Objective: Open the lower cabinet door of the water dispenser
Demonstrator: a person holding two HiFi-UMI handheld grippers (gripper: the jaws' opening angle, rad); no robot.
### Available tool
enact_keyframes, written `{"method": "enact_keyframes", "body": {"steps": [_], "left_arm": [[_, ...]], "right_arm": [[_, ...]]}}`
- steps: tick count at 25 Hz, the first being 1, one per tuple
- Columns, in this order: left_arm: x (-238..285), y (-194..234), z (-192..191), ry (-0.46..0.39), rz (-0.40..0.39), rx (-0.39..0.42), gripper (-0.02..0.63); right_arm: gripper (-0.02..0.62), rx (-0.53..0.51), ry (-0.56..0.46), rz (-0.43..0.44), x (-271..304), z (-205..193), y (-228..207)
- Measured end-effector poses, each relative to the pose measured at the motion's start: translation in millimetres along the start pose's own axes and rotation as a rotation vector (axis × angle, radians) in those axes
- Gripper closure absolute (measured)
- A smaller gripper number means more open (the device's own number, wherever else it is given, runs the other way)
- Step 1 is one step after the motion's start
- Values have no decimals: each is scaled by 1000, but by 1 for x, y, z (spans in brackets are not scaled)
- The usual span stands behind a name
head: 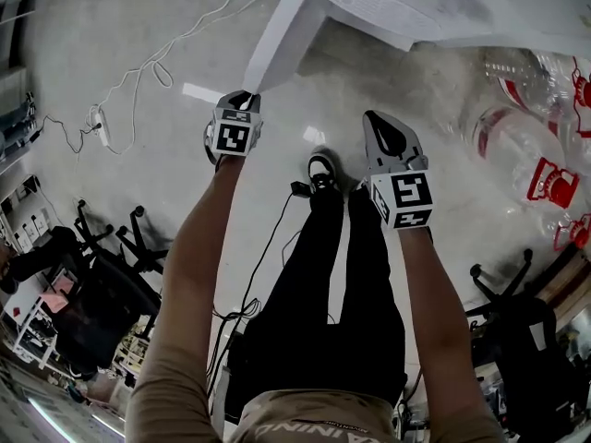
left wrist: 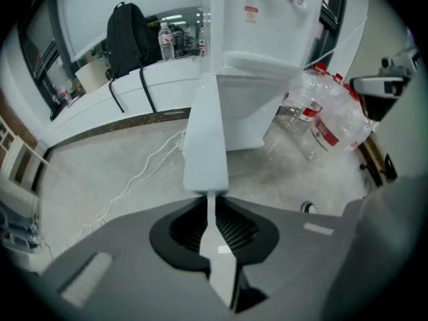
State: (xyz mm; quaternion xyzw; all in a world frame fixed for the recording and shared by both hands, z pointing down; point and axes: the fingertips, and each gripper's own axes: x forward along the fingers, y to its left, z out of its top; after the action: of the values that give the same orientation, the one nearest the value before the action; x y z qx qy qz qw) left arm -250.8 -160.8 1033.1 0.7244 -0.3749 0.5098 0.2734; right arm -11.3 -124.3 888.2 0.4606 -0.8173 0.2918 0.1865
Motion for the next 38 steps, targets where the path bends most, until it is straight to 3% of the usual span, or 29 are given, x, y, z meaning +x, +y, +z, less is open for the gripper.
{"method": "enact_keyframes", "body": {"steps": [3,12,25,32,35,38], "left_arm": [[1,22,0,-2,19,64,567],[3,72,2,35,64,51,598],[2,110,14,38,117,-80,598],[-12,151,37,-69,214,-236,598],[-20,156,41,-63,243,-243,598],[-30,142,37,-94,219,-212,598]], "right_arm": [[586,-4,13,10,8,2,6],[586,-25,43,31,27,5,20],[586,-46,40,41,33,15,28],[586,-49,68,39,28,5,30],[586,-52,69,31,22,5,25],[586,-56,65,27,16,6,21]]}}
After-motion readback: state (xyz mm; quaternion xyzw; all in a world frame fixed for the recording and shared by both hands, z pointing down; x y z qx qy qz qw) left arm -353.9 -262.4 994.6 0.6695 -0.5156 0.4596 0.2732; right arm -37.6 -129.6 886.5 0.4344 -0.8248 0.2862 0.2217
